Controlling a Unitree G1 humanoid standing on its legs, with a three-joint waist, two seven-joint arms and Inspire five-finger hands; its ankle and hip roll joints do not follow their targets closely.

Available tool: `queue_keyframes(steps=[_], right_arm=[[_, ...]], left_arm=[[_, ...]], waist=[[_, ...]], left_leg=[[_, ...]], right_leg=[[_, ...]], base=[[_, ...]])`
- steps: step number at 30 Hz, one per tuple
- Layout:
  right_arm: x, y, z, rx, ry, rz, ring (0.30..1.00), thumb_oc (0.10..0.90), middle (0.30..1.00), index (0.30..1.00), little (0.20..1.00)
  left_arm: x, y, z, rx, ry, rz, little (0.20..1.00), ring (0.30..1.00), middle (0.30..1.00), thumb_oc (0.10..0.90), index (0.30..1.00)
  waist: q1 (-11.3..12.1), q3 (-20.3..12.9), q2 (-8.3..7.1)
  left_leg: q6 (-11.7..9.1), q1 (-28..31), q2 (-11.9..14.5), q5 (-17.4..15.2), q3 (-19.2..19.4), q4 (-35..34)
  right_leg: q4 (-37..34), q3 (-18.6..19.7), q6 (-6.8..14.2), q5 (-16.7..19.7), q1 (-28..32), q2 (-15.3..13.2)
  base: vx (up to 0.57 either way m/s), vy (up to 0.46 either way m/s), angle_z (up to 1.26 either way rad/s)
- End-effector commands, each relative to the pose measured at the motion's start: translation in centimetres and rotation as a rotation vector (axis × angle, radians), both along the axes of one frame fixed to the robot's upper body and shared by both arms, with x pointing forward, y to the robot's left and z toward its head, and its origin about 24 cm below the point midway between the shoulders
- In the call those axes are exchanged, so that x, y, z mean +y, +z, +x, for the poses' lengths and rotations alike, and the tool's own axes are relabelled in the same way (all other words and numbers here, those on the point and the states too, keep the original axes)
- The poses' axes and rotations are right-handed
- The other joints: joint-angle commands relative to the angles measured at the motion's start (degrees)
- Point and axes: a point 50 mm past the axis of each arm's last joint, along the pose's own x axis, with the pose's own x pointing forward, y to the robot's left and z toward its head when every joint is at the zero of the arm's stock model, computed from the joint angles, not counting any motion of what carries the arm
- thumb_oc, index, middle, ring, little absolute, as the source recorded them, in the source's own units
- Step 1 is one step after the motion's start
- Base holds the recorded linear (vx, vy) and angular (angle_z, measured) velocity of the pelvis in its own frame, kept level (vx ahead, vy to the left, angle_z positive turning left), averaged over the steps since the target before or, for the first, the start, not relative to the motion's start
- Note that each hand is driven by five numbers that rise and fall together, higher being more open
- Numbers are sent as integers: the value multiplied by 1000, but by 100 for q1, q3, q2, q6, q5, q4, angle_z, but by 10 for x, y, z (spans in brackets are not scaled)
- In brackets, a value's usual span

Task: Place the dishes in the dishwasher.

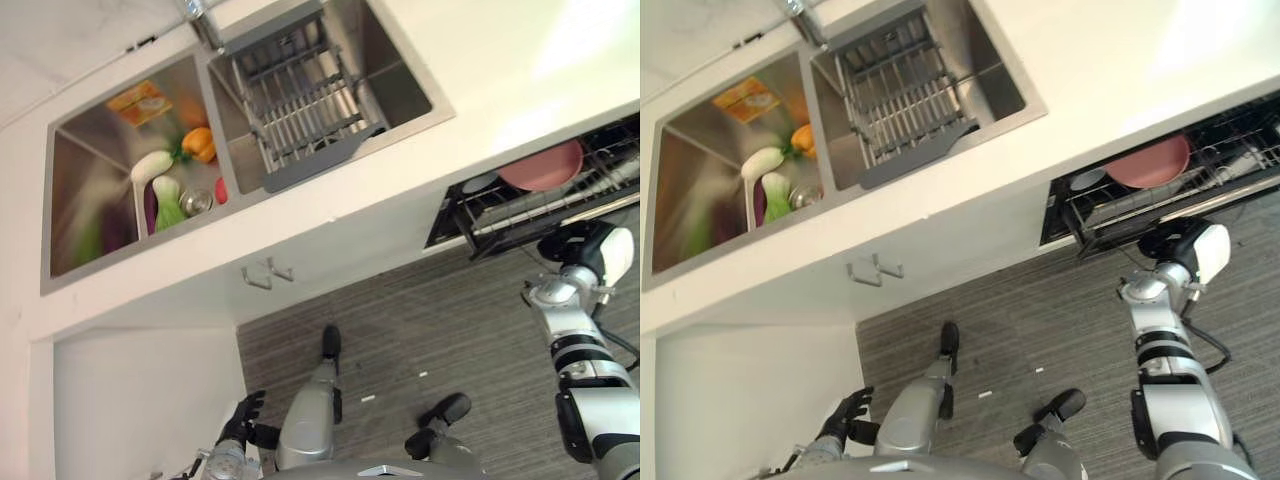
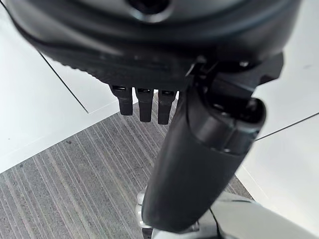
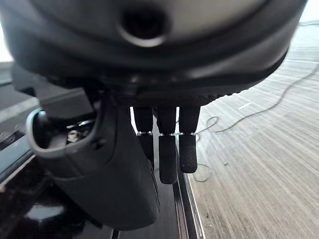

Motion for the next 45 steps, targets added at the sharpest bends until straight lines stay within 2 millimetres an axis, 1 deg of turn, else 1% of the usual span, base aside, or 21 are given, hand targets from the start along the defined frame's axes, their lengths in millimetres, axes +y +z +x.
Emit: queue_keyframes(steps=[1,4,9,17,18,19,20,21,22,23,24,26,29,31,32,34,35,36,38,40,45], right_arm=[[65,140,59,-265,443,-482,300,400,300,300,300],[59,164,59,-148,442,-757,300,400,300,300,300],[65,172,64,-105,454,-864,300,400,300,300,300],[84,151,73,-98,515,-795,300,400,300,300,300],[87,140,73,-84,536,-772,300,400,300,300,300],[92,127,73,-81,559,-728,375,450,375,375,375],[93,111,70,-71,572,-677,531,554,531,531,531],[93,111,70,-71,572,-676,542,562,542,542,542],[106,67,62,-26,649,-530,599,599,599,599,599],[113,25,47,36,686,-380,900,800,900,900,900],[113,23,46,38,687,-376,900,800,900,900,900],[115,-27,22,148,705,-225,900,800,900,900,900],[109,-119,-48,433,663,45,900,800,900,900,900],[102,-162,-97,602,587,203,900,800,900,900,900],[103,-163,-98,604,587,206,900,800,900,900,900],[94,-217,-187,852,351,518,900,800,900,900,900],[95,-217,-187,851,351,520,900,800,900,900,900],[92,-227,-212,903,251,601,900,800,900,900,900],[88,-235,-235,995,163,652,900,800,900,900,900],[91,-239,-246,1057,153,671,900,800,900,900,900],[92,-240,-242,1102,156,683,900,800,900,900,900]], left_arm=[[29,12,23,-36,-84,128,900,900,900,800,900],[42,9,9,11,-26,135,900,900,900,800,900],[51,7,-1,34,30,138,900,900,900,800,900],[43,6,4,21,30,88,900,900,900,800,900],[41,6,4,20,29,77,900,900,900,800,900],[39,5,5,18,34,61,900,900,900,800,900],[40,5,3,25,42,56,900,900,900,800,900],[40,5,2,26,41,57,900,900,900,800,900],[37,-8,-19,160,67,18,900,900,900,800,900],[34,-17,-42,281,83,-35,900,900,900,800,900],[36,-17,-43,284,82,-33,900,900,900,800,900],[33,-22,-58,350,131,-81,900,900,900,800,900],[35,-25,-72,363,338,-174,900,900,900,800,900],[35,-26,-82,385,434,-217,900,900,900,800,900],[35,-26,-83,387,434,-215,900,900,900,800,900],[37,-27,-91,426,451,-226,900,900,900,800,900],[37,-27,-91,426,450,-225,900,900,900,800,900],[37,-27,-93,432,473,-230,900,900,900,800,900],[38,-27,-97,443,502,-232,900,900,900,800,900],[37,-27,-99,449,505,-233,900,900,900,800,900],[35,-28,-89,426,450,-188,900,900,900,800,900]], waist=[[485,-37,-434],[589,-140,-560],[642,-160,-583],[600,-63,-559],[580,-80,-567],[542,-99,-568],[529,-142,-607],[535,-146,-613],[339,-255,-668],[141,-392,-758],[156,-396,-775],[-71,-532,-865],[-348,-706,-993],[-512,-847,-1032],[-508,-851,-1040],[-761,-1106,-1042],[-758,-1100,-1045],[-802,-1170,-1035],[-819,-1289,-1020],[-797,-1359,-1007],[-641,-1262,-1024]], left_leg=[[-289,-31,169,-551,247,199],[-307,-48,166,-509,237,167],[-336,-82,192,-463,234,151],[-459,-163,403,-328,299,102],[-455,-132,438,-346,316,103],[-452,-96,462,-354,338,108],[-449,-47,480,-370,362,110],[-449,-45,480,-371,364,110],[-411,121,530,-454,455,142],[-370,348,545,-575,604,187],[-369,371,543,-584,618,186],[-321,670,548,-730,799,240],[-280,1087,523,-914,1036,338],[-292,1278,525,-906,1118,363],[-295,1296,523,-903,1121,353],[-304,1617,531,-910,1165,308],[-306,1627,531,-911,1165,306],[-308,1709,527,-929,1184,308],[-304,1826,517,-989,1219,337],[-274,1926,479,-1111,1270,393],[-51,2006,244,-1648,1177,950]], right_leg=[[357,261,178,-791,-271,-504],[363,250,169,-783,-262,-498],[362,270,168,-770,-320,-456],[245,250,137,-774,-398,-299],[229,268,125,-788,-376,-275],[228,284,117,-789,-356,-262],[217,300,110,-795,-324,-247],[216,302,110,-795,-323,-247],[207,404,95,-793,-236,-215],[184,542,86,-793,-102,-186],[179,552,90,-792,-87,-189],[175,680,76,-817,82,-157],[201,776,80,-899,356,-169],[300,803,40,-994,480,-159],[306,804,41,-1003,490,-161],[438,811,-25,-1174,800,-98],[437,810,-25,-1178,810,-97],[445,812,-25,-1203,874,-80],[447,842,-12,-1214,979,-104],[453,870,18,-1195,1032,-162],[1187,886,148,-1190,962,-602]], base=[[28,-30,13],[29,-19,6],[-8,-8,7],[-58,-39,-3],[0,0,0],[-3,-29,-4],[0,0,0],[63,2,-4],[124,44,-3],[127,45,-3],[101,48,-6],[85,30,-26],[59,-6,-28],[40,-18,-27],[55,-19,-29],[73,-13,-12],[44,0,-6],[37,13,-12],[53,31,-24],[51,80,-26],[-4,157,-16]])
